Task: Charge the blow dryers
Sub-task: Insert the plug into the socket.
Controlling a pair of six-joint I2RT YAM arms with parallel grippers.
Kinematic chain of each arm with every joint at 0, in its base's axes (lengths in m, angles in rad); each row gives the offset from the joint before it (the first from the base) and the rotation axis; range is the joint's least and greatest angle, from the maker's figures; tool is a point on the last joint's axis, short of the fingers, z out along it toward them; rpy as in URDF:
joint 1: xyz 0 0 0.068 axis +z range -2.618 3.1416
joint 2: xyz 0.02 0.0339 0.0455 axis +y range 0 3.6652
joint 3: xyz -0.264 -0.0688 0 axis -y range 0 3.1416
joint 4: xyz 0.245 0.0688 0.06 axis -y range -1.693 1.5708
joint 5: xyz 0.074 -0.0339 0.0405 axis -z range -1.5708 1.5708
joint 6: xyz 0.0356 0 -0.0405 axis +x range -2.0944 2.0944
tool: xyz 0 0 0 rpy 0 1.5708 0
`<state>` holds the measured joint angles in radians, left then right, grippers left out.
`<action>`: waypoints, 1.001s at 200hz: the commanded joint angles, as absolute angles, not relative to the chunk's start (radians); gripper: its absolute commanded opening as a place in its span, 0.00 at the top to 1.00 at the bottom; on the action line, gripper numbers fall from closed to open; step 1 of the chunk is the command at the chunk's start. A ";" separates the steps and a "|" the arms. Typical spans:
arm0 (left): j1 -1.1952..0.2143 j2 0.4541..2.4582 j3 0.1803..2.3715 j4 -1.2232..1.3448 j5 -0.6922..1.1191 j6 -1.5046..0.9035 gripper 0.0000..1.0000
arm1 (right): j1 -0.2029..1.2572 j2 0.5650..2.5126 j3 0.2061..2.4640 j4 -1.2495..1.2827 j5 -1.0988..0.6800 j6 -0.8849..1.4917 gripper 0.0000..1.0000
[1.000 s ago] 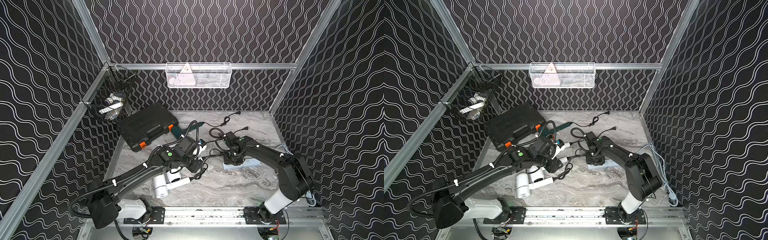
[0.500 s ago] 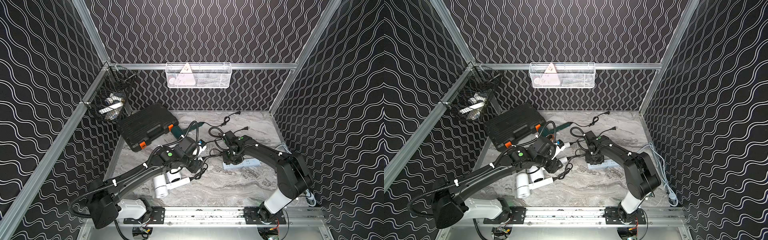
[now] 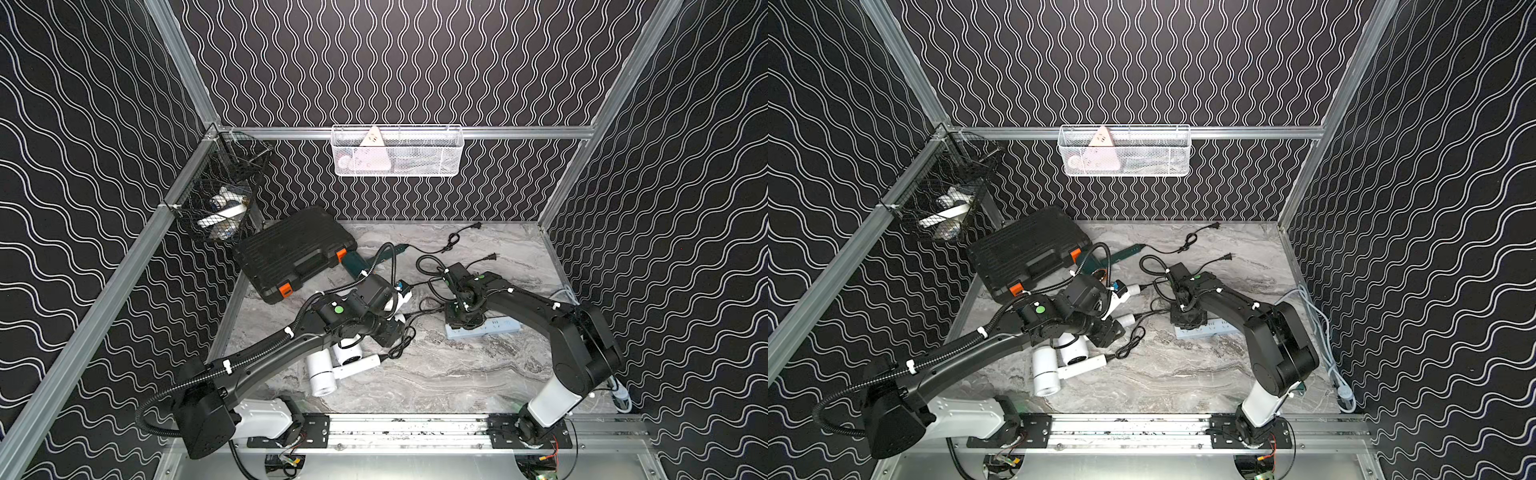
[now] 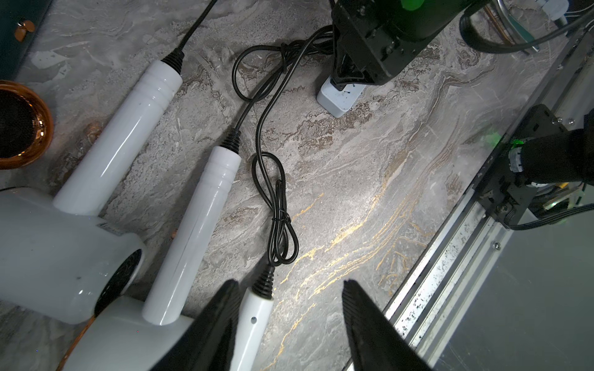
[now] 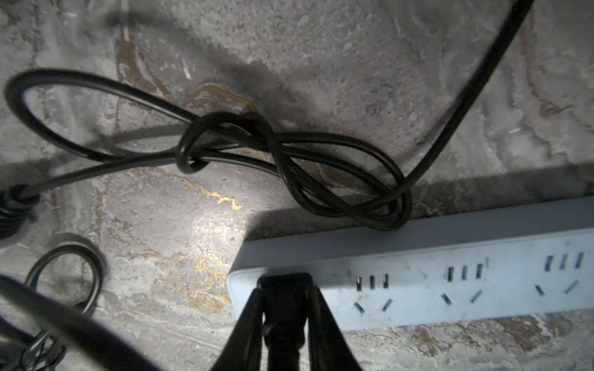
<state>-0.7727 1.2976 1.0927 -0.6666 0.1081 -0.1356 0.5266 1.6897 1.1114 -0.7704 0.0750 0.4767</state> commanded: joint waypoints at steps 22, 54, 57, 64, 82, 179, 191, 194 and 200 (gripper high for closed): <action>-0.771 1.291 1.092 -0.669 0.104 -0.140 0.43 | 0.527 1.701 1.073 -0.768 0.114 0.474 0.79; -0.771 1.285 1.090 -0.669 0.105 -0.141 0.43 | 0.528 1.695 1.032 -0.767 0.111 0.478 0.80; -0.771 1.286 1.090 -0.668 0.104 -0.142 0.43 | 0.528 1.695 1.028 -0.766 0.110 0.479 0.80; -0.771 1.285 1.089 -0.667 0.104 -0.142 0.43 | 0.531 1.691 1.018 -0.766 0.107 0.483 0.80; -0.770 1.281 1.084 -0.662 0.104 -0.144 0.43 | 0.541 1.686 0.991 -0.763 0.105 0.491 0.80; -0.771 1.266 1.071 -0.648 0.114 -0.150 0.43 | 0.558 1.663 0.975 -0.796 0.124 0.535 0.80; -0.771 1.262 1.070 -0.643 0.116 -0.154 0.43 | 0.559 1.656 0.977 -0.803 0.124 0.538 0.82; -0.771 1.260 1.069 -0.642 0.117 -0.155 0.43 | 0.559 1.653 0.978 -0.806 0.126 0.538 0.82; -0.772 1.255 1.065 -0.641 0.118 -0.156 0.43 | 0.558 1.649 0.979 -0.809 0.127 0.540 0.82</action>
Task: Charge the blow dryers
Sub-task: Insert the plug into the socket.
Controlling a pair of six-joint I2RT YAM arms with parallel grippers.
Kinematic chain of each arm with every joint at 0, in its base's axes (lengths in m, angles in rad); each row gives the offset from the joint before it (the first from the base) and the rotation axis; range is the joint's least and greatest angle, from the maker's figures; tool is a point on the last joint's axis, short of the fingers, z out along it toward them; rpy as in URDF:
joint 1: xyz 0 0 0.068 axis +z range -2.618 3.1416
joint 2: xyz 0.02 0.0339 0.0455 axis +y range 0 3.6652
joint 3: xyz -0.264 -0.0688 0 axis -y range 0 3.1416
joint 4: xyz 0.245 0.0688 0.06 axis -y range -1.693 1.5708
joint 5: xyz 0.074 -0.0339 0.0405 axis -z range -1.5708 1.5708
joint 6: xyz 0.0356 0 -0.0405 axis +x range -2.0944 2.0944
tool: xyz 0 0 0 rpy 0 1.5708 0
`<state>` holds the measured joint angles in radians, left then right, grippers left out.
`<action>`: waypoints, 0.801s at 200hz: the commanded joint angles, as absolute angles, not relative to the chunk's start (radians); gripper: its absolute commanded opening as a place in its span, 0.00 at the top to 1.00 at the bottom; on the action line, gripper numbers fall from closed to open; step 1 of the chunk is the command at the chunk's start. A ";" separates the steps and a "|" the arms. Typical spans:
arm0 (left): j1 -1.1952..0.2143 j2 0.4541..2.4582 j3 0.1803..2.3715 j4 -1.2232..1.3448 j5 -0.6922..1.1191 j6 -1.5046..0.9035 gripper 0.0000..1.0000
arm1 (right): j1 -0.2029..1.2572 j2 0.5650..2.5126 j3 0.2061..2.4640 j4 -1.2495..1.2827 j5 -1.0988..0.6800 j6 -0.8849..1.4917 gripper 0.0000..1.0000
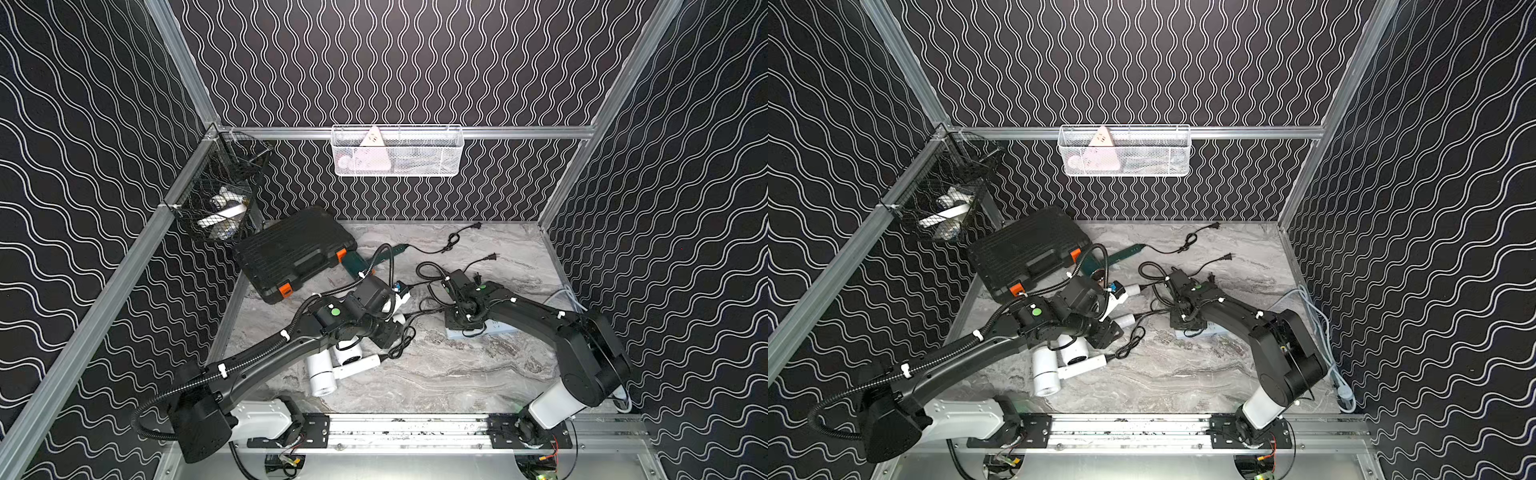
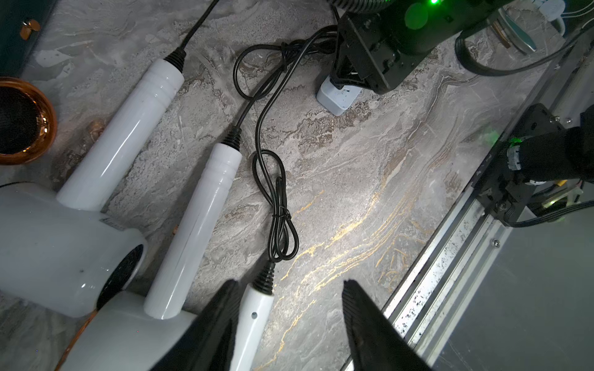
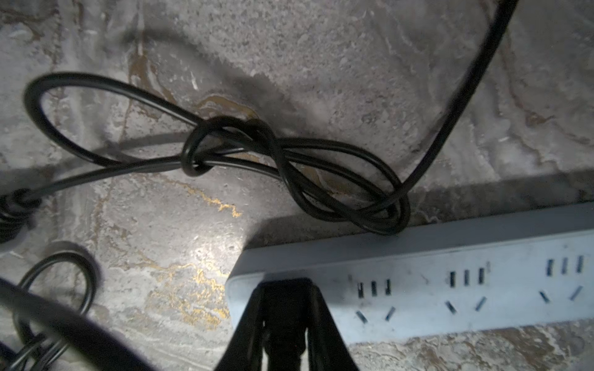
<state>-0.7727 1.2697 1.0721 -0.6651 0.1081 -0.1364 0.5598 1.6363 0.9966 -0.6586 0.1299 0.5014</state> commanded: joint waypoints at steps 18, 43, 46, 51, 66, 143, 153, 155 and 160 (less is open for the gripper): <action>-0.771 1.237 1.052 -0.635 0.119 -0.164 0.43 | 0.559 1.640 0.981 -0.822 0.133 0.541 0.82; -0.771 1.216 1.042 -0.637 0.130 -0.173 0.43 | 0.560 1.629 0.983 -0.835 0.133 0.543 0.82; -0.772 1.215 1.041 -0.639 0.130 -0.174 0.43 | 0.560 1.628 0.983 -0.836 0.133 0.543 0.82; -0.771 1.213 1.043 -0.642 0.132 -0.173 0.43 | 0.560 1.625 0.981 -0.836 0.133 0.543 0.82; -0.770 1.210 1.045 -0.648 0.136 -0.175 0.43 | 0.562 1.616 0.977 -0.841 0.138 0.549 0.82; -0.770 1.212 1.045 -0.642 0.141 -0.188 0.43 | 0.570 1.560 0.972 -0.862 0.144 0.562 0.83; -0.771 1.213 1.049 -0.643 0.141 -0.189 0.43 | 0.569 1.557 0.974 -0.863 0.143 0.563 0.83; -0.771 1.213 1.050 -0.644 0.142 -0.189 0.43 | 0.570 1.559 0.975 -0.862 0.142 0.563 0.83; -0.770 1.213 1.051 -0.647 0.140 -0.189 0.43 | 0.571 1.558 0.976 -0.861 0.143 0.562 0.83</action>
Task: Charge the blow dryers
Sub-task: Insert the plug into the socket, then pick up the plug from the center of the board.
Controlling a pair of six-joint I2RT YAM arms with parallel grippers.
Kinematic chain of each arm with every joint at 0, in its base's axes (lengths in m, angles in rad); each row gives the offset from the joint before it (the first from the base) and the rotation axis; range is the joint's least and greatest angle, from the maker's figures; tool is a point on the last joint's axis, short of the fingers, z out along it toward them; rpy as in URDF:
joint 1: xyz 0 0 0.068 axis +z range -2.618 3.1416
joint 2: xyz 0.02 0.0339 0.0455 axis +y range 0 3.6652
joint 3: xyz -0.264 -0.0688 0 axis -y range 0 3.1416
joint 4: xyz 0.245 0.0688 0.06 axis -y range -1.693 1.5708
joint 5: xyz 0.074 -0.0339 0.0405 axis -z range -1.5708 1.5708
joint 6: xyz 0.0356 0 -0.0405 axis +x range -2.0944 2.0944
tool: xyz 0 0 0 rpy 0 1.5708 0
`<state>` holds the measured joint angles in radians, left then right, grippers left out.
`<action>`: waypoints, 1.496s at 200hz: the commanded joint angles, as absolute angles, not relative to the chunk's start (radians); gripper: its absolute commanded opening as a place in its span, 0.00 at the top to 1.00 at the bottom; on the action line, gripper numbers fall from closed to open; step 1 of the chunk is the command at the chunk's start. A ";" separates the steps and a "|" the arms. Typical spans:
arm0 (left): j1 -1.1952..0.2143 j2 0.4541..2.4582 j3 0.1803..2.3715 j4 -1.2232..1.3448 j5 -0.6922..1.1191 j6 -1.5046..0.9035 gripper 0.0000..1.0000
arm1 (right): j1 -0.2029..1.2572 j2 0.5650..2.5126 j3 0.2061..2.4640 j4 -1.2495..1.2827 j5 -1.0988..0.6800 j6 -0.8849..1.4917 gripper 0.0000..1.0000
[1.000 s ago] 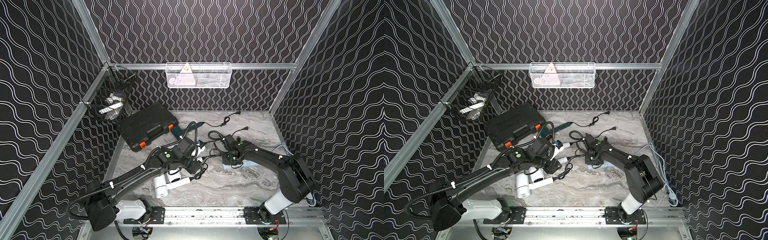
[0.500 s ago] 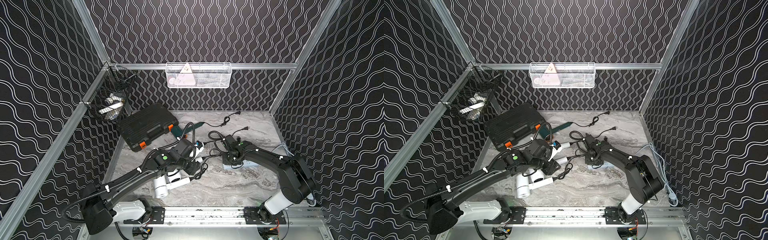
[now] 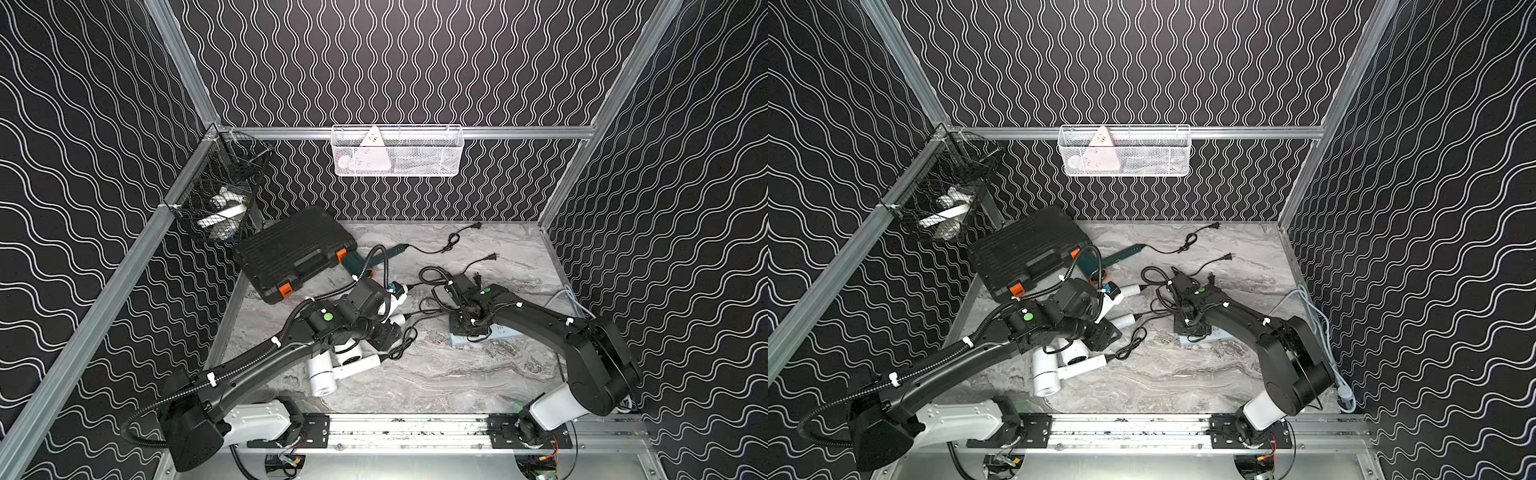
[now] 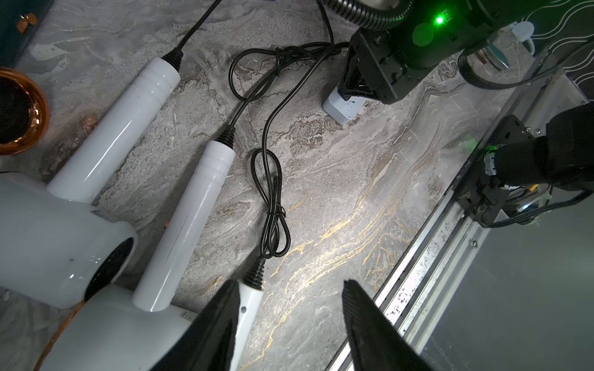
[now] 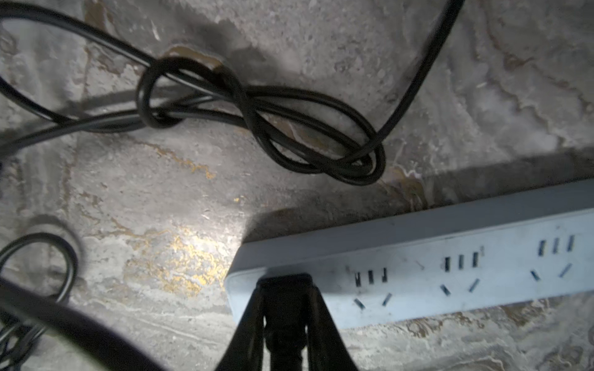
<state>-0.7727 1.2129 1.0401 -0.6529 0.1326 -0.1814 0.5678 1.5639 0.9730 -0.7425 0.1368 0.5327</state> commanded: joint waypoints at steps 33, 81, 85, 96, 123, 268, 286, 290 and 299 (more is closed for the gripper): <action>-0.772 1.211 1.061 -0.674 0.146 -0.197 0.42 | 0.571 1.568 0.969 -0.848 0.130 0.558 0.70; -0.770 1.270 1.104 -0.742 0.163 -0.187 0.36 | 0.571 1.512 1.071 -0.917 0.163 0.536 0.50; -0.769 1.286 1.117 -0.747 0.160 -0.183 0.36 | 0.571 1.506 1.087 -0.926 0.167 0.535 0.50; -0.770 1.342 1.155 -0.757 0.143 -0.175 0.37 | 0.571 1.493 1.125 -0.959 0.181 0.532 0.50; -0.748 1.500 1.251 -0.735 0.116 -0.160 0.38 | 0.570 1.457 1.226 -1.020 0.205 0.549 0.49; -0.699 2.175 1.839 -0.762 0.223 -0.011 0.34 | 0.461 1.318 1.112 -0.980 0.083 0.516 0.47; -0.703 2.178 1.866 -0.736 0.227 0.019 0.31 | 0.460 1.310 1.113 -0.984 0.072 0.520 0.46; -0.706 2.175 1.866 -0.728 0.231 0.030 0.30 | 0.460 1.304 1.109 -0.984 0.073 0.520 0.46; -0.712 2.175 1.868 -0.706 0.240 0.059 0.28 | 0.462 1.288 1.100 -0.980 0.075 0.523 0.45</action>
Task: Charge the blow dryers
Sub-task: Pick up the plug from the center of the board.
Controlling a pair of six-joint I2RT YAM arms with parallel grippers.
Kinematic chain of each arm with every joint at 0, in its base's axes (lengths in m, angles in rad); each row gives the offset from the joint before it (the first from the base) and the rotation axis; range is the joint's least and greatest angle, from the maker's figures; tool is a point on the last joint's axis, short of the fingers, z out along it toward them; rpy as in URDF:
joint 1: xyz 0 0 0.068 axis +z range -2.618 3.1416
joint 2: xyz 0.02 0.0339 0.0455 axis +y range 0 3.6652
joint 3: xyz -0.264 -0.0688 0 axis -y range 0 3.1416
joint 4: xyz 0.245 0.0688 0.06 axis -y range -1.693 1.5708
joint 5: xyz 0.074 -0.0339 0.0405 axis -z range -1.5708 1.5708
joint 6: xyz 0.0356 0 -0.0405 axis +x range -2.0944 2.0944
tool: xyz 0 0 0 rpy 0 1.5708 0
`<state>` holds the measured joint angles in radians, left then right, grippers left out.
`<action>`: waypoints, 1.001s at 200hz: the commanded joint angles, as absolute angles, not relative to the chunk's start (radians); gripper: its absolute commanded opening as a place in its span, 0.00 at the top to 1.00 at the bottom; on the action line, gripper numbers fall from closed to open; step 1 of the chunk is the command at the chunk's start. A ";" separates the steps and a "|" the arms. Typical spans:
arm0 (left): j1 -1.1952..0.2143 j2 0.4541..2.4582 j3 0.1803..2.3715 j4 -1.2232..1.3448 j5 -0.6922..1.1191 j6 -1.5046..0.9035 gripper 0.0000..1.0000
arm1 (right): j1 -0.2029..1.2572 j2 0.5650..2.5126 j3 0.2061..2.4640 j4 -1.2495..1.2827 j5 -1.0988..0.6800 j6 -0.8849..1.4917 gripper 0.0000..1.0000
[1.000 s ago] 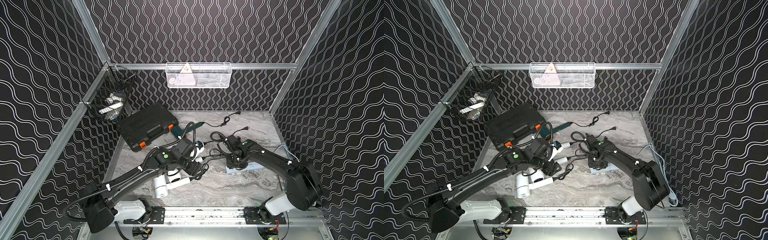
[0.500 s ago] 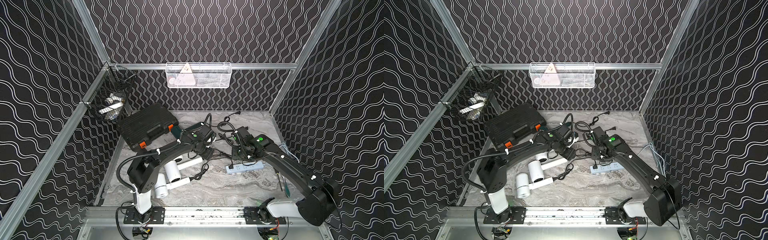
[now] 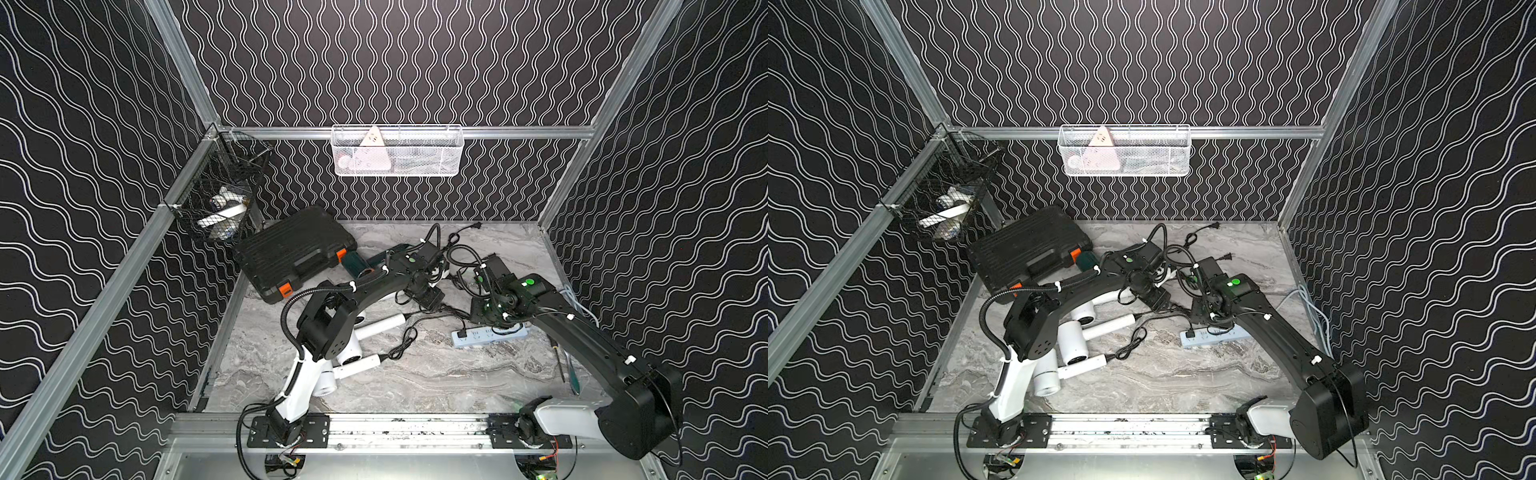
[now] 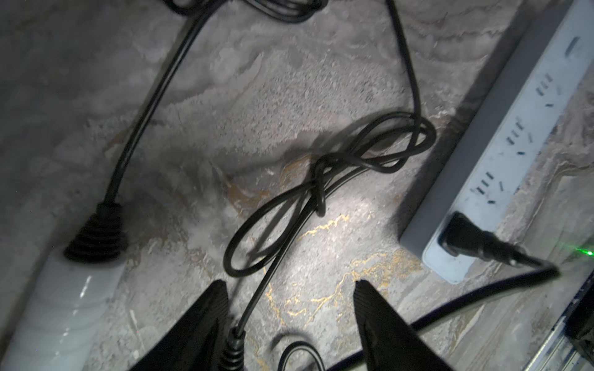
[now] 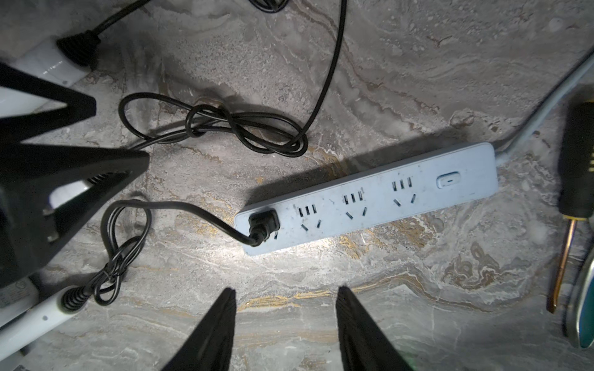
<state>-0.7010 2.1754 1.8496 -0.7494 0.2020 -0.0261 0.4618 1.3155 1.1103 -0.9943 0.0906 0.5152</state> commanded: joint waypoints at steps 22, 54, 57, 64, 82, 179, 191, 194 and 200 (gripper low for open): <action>-0.724 2.234 1.910 -0.702 0.299 0.120 0.27 | 0.461 1.256 1.077 -0.986 0.079 0.527 0.42; -0.732 2.340 1.986 -0.739 0.257 0.169 0.30 | 0.425 1.232 1.063 -1.002 0.076 0.516 0.41; -0.732 2.347 1.993 -0.741 0.256 0.171 0.30 | 0.424 1.232 1.064 -1.005 0.076 0.514 0.41; -0.733 2.360 2.006 -0.745 0.255 0.178 0.30 | 0.421 1.230 1.070 -1.014 0.081 0.510 0.41; -0.742 2.398 2.043 -0.755 0.247 0.190 0.30 | 0.415 1.219 1.070 -1.025 0.090 0.508 0.41; -0.813 2.412 1.993 -0.716 -0.002 0.192 0.73 | 0.398 1.167 1.034 -1.031 0.051 0.503 0.41; -0.813 2.379 1.953 -0.694 -0.028 0.185 0.78 | 0.398 1.166 1.039 -1.034 0.051 0.499 0.41; -0.814 2.369 1.942 -0.692 -0.034 0.183 0.79 | 0.397 1.165 1.041 -1.036 0.053 0.498 0.41; -0.814 2.352 1.925 -0.688 -0.045 0.179 0.81 | 0.397 1.165 1.043 -1.040 0.053 0.495 0.41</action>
